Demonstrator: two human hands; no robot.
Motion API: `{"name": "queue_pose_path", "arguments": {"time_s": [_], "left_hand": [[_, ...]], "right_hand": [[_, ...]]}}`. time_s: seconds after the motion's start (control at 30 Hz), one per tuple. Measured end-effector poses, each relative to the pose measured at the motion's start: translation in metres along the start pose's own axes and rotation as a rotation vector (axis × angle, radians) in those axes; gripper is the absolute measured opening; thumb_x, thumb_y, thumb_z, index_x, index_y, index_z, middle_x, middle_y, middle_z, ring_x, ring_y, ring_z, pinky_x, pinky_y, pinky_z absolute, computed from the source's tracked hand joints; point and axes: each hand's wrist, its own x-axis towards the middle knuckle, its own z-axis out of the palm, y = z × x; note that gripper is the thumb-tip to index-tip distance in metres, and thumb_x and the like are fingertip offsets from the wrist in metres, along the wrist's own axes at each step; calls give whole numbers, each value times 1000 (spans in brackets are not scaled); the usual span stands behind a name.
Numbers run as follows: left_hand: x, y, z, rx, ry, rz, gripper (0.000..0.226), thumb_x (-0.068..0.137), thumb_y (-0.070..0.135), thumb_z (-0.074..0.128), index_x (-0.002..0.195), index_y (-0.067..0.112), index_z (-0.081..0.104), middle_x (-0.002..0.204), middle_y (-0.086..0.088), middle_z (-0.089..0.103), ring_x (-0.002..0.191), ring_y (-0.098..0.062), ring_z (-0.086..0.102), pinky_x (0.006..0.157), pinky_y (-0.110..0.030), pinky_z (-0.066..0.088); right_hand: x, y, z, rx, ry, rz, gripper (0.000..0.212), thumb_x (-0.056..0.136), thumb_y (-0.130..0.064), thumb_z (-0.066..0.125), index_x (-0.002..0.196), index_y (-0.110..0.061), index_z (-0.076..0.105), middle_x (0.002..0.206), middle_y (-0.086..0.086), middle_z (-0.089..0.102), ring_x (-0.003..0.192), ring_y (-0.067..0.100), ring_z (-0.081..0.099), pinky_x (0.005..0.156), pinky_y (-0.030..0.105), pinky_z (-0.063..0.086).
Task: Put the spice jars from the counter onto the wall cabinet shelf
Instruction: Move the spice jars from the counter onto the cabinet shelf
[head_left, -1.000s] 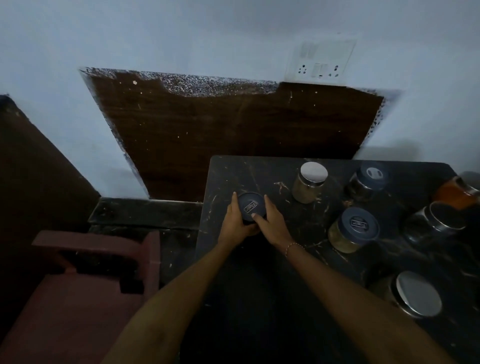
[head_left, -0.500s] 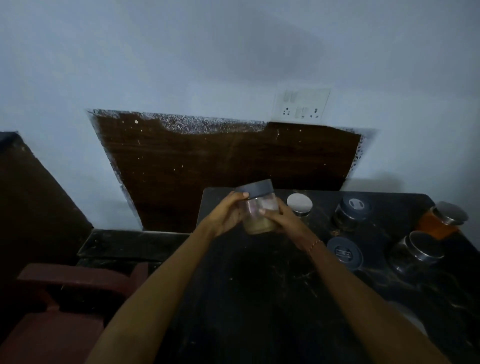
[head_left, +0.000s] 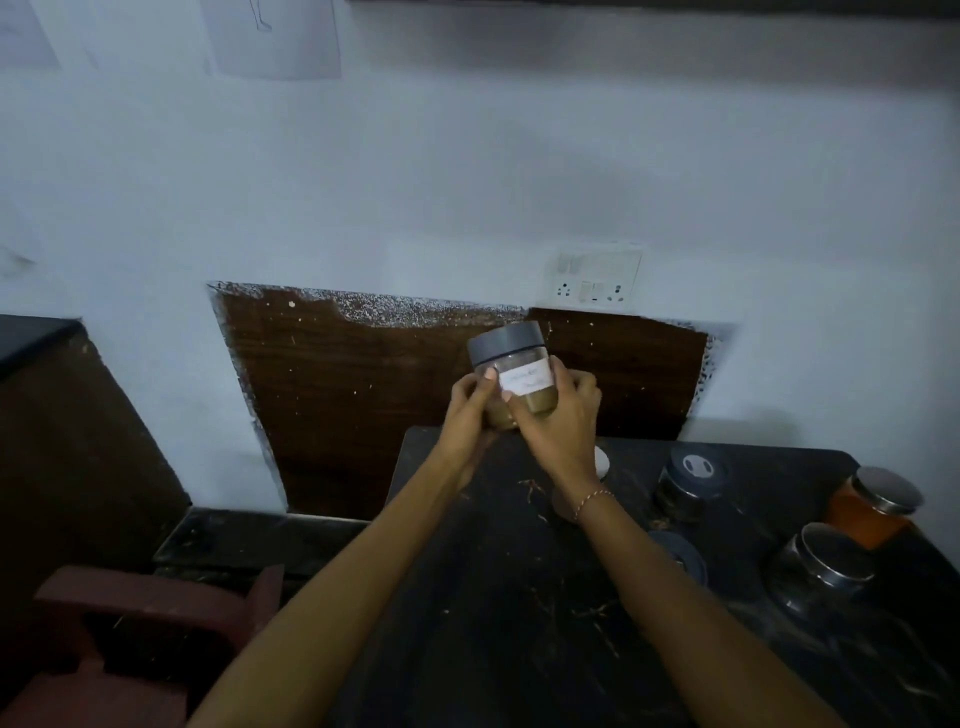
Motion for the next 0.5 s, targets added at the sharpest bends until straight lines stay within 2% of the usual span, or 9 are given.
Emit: {"name": "queue_pose_path", "arguments": {"time_s": [0.07,0.13,0.2,0.27,0.33,0.43,0.5], "left_hand": [[4,10,-2,-29,-24,-17,52,96,32,44,135,1,34,133,-21,51,121,-33,53,92,-44,50],[4,21,0,17,-47,-17,50,96,35,44,133,4,36,132,-18,53,118,-29,55,86,-39,52],[5,32,3,45,-87,-8,41,95,35,45,127,9,41,125,-13,57,111,-24,58,81,-35,54],[7,42,5,61,-100,14,36,95,34,45,123,10,43,120,-10,59,105,-21,60,81,-36,54],[7,51,8,114,-77,57,41,96,33,44,127,7,42,119,-11,59,103,-20,60,82,-36,54],[5,63,10,222,-3,152,43,95,34,46,127,4,45,116,-12,61,95,-16,62,74,-28,56],[5,73,10,220,3,196,40,96,28,46,124,0,49,110,-12,64,92,-15,64,76,-26,56]], "right_hand": [[6,-2,-10,247,-49,-16,59,80,-25,66,133,-19,41,128,7,41,118,19,42,91,25,40],[11,-7,-19,532,-164,18,51,86,-16,60,132,-21,38,133,6,44,117,15,48,88,21,44],[18,-13,-27,666,-310,52,54,91,-17,53,139,-25,29,135,1,45,114,6,50,84,19,47],[24,-17,-31,656,-397,36,59,93,-17,50,144,-26,22,136,-2,46,116,6,49,88,21,47],[29,-22,-35,653,-436,21,61,93,-16,48,145,-26,20,137,0,46,121,11,48,98,29,46],[36,-33,-40,632,-452,-5,61,93,-16,49,146,-24,19,139,3,44,126,15,45,105,35,42],[42,-41,-42,598,-444,-23,68,92,-18,53,147,-24,13,145,3,38,129,16,42,107,37,41]]}}
